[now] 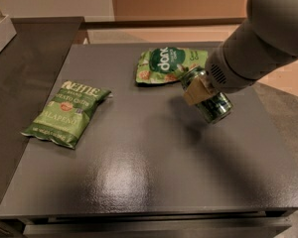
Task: Place green can upright
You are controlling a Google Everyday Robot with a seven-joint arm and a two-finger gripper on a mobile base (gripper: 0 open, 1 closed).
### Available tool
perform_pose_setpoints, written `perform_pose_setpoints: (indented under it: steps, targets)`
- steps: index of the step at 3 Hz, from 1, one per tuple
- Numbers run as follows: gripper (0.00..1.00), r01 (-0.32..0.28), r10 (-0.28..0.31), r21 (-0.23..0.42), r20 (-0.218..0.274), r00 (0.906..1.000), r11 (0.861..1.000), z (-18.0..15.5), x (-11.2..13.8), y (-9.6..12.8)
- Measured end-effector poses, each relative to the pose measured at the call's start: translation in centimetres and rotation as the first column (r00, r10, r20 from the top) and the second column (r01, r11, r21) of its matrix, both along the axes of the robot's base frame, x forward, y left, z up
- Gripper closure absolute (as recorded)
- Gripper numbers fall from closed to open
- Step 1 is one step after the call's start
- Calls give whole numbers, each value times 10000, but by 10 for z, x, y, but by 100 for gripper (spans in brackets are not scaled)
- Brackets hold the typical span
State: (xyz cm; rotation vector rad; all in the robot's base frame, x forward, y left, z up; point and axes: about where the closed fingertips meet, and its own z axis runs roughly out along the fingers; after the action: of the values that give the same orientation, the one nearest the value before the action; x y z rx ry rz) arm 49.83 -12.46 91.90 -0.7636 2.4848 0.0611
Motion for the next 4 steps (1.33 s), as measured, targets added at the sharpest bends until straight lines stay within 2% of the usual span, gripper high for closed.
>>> perform_pose_setpoints:
  steps: [1,2,3,4]
  targets:
    - [100,-744,640,842,1204,9907,9937,3,-5,2]
    - [100,-995,563,1735,2380,9696,9798,7,-1,-5]
    - [100,-1004,-20,2736,3506,9365,9566,10,8,-18]
    - [100,-1531,-306,4002,4168,9085,9036,18,16,-11]
